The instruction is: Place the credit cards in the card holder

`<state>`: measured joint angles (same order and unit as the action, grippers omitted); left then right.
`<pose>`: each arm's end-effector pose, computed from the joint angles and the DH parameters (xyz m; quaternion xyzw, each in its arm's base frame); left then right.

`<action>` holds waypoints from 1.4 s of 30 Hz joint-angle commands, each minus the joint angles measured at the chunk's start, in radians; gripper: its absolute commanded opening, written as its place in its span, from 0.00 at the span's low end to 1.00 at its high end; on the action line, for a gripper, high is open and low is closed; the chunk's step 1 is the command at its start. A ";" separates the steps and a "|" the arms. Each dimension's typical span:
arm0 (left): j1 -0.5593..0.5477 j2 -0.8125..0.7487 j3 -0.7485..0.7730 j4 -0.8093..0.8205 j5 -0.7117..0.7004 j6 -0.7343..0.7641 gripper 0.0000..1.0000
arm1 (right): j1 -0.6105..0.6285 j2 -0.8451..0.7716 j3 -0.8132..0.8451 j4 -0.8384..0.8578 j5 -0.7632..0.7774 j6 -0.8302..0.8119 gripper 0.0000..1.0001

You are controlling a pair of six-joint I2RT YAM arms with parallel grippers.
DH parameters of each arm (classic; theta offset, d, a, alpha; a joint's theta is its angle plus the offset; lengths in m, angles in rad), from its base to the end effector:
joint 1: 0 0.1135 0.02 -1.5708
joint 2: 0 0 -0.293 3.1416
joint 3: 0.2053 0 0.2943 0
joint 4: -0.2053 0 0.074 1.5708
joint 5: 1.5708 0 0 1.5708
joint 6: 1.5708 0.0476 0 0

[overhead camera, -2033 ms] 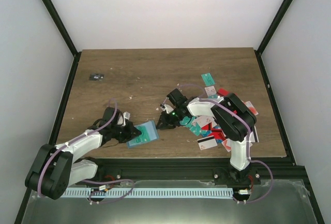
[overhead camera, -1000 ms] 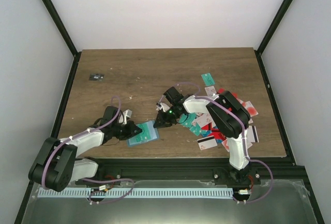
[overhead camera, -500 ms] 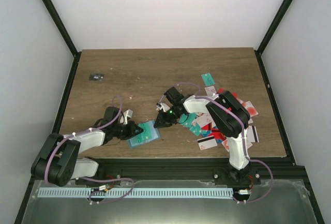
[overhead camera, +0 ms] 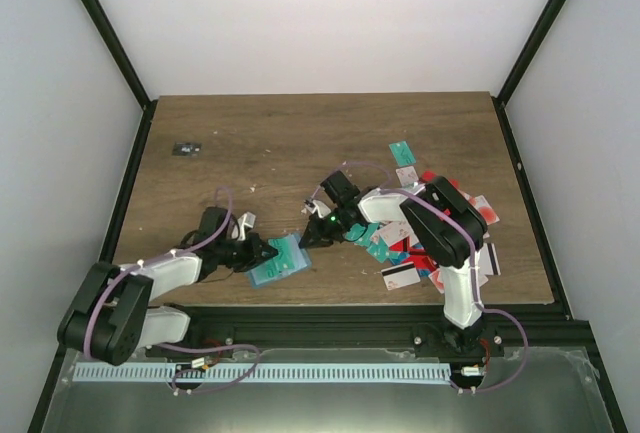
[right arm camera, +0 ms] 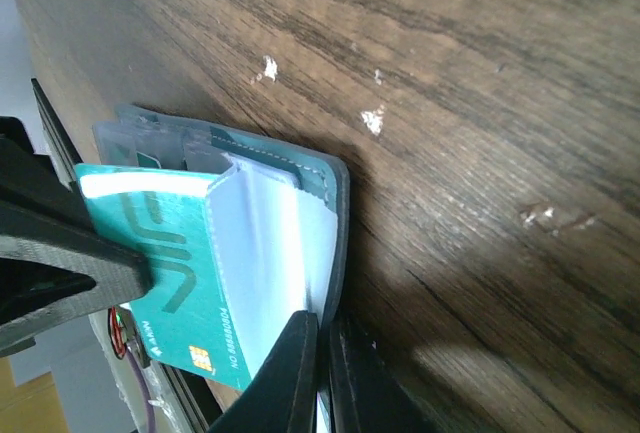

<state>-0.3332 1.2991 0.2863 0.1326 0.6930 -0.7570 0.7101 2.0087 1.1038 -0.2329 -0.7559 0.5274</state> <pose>0.1935 -0.0992 0.0978 -0.0738 0.8894 -0.4383 0.1065 0.2934 0.2953 0.0907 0.1617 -0.8967 -0.4094 0.0464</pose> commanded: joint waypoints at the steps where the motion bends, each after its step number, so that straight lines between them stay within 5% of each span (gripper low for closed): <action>1: -0.003 -0.084 0.047 -0.252 -0.075 0.028 0.04 | 0.022 0.066 -0.080 -0.128 0.164 0.019 0.03; 11: -0.004 -0.159 0.074 -0.456 -0.093 0.038 0.04 | 0.022 0.074 -0.087 -0.120 0.171 0.040 0.03; 28: 0.007 0.073 0.123 -0.300 -0.012 0.090 0.04 | 0.023 0.060 -0.140 -0.102 0.172 0.042 0.01; 42: 0.012 0.050 0.129 -0.247 -0.078 0.126 0.04 | 0.023 0.065 -0.148 -0.117 0.180 0.041 0.01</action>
<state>-0.3248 1.3666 0.4118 -0.1196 0.7136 -0.6609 0.7105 1.9884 1.0378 -0.1535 -0.7586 0.5701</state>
